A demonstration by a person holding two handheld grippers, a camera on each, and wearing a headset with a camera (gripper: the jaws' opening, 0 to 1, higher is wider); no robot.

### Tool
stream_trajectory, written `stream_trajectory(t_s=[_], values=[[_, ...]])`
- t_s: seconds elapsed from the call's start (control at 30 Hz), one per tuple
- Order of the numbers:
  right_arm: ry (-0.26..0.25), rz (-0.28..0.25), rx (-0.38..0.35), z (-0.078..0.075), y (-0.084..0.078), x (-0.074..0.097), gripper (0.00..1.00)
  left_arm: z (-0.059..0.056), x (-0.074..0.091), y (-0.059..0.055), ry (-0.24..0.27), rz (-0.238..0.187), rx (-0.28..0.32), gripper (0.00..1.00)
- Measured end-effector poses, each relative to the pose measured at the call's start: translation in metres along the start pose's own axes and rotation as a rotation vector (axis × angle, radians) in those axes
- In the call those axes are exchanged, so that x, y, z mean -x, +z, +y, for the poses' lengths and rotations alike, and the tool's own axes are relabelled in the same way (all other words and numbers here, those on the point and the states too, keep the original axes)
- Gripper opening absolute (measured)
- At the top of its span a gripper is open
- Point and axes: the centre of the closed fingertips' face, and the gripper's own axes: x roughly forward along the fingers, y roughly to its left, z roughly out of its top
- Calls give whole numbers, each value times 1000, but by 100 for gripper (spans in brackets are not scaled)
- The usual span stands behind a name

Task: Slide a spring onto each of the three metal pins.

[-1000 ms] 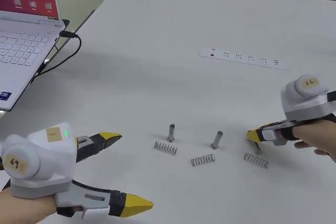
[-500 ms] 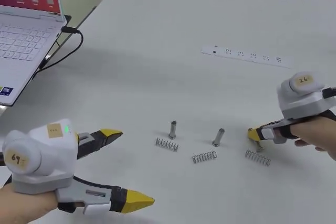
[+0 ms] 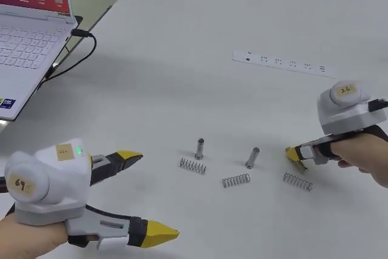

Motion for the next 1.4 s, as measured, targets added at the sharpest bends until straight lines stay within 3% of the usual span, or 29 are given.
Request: stream_trajectory(t_s=[0.47, 1.4], values=[[22, -12, 19, 6, -7, 5, 5, 0, 1, -3, 3, 9, 1, 88], [37, -74, 42, 9, -4, 23, 5, 0, -2, -1, -12, 14, -10, 87]])
